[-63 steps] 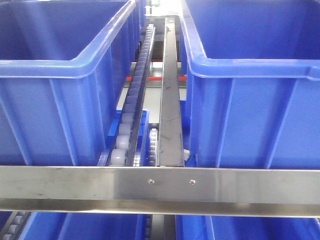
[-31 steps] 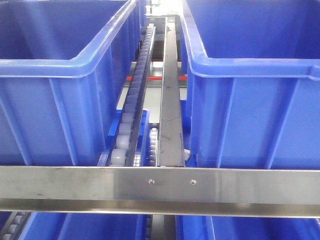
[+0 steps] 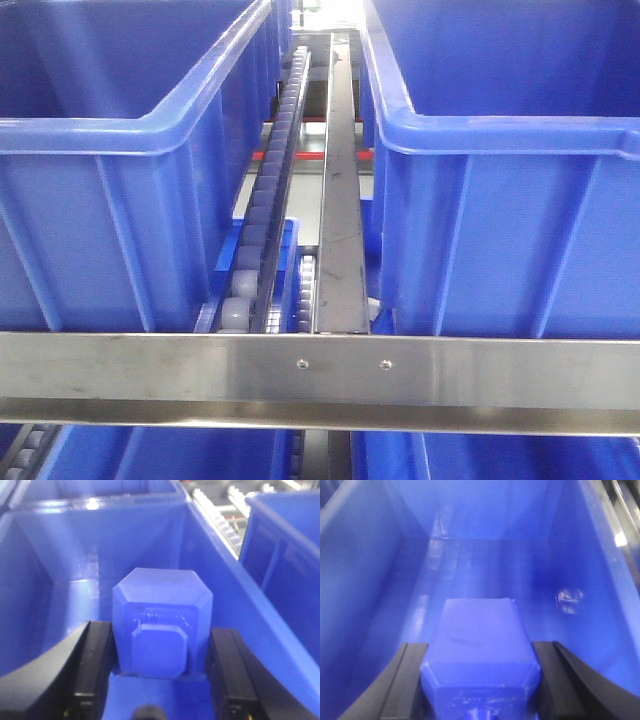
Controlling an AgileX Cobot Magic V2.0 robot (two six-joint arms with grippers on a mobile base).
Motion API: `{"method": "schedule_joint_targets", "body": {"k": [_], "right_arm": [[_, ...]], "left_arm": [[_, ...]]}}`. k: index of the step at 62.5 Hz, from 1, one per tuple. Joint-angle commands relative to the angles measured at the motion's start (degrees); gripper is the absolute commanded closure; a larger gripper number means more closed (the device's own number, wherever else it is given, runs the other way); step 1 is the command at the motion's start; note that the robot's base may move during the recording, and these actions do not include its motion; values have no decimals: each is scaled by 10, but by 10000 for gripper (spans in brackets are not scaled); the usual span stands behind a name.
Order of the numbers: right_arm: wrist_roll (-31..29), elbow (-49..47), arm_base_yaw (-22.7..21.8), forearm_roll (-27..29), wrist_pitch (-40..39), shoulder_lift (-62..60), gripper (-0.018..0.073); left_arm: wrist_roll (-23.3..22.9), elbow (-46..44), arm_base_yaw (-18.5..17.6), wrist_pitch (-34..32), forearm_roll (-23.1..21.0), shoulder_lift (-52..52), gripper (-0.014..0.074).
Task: Pick and sort blue part to right shelf
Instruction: 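Lower both held parts into the blue bins on the shelf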
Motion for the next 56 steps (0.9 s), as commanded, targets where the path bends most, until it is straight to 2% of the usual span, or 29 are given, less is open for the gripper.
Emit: {"method": "schedule_joint_targets", "body": {"k": [1, 6, 11, 17, 32, 37, 40, 46, 51, 56], "right_arm": [[-4, -33, -3, 2, -75, 4, 127], [-4, -37, -3, 2, -75, 6, 55], [-4, -37, -3, 2, -77, 6, -15], [-4, -37, -3, 2, -67, 7, -66], [-4, -37, -3, 2, -62, 7, -65], [-4, -37, -3, 2, -57, 3, -64], [-4, -37, -3, 2, -48, -1, -55], [-4, -37, -3, 2, -26, -12, 40], [-4, -37, -3, 2, -14, -22, 199], [-4, -37, -3, 2, -5, -28, 399]], "left_arm": [[0, -28, -3, -65, 0, 8, 211], [0, -29, -3, -69, -2, 15, 97], [0, -29, -3, -71, -2, 19, 47], [0, -29, -3, -70, -2, 21, 47], [0, -29, -3, -70, -2, 22, 56], [0, -29, -3, -73, -1, 19, 94], [0, -29, -3, -74, 0, 13, 150], [0, -29, -3, -74, 0, -2, 335], [0, -29, -2, -74, 0, -15, 487], [0, -29, 5, -75, 5, -20, 457]]}}
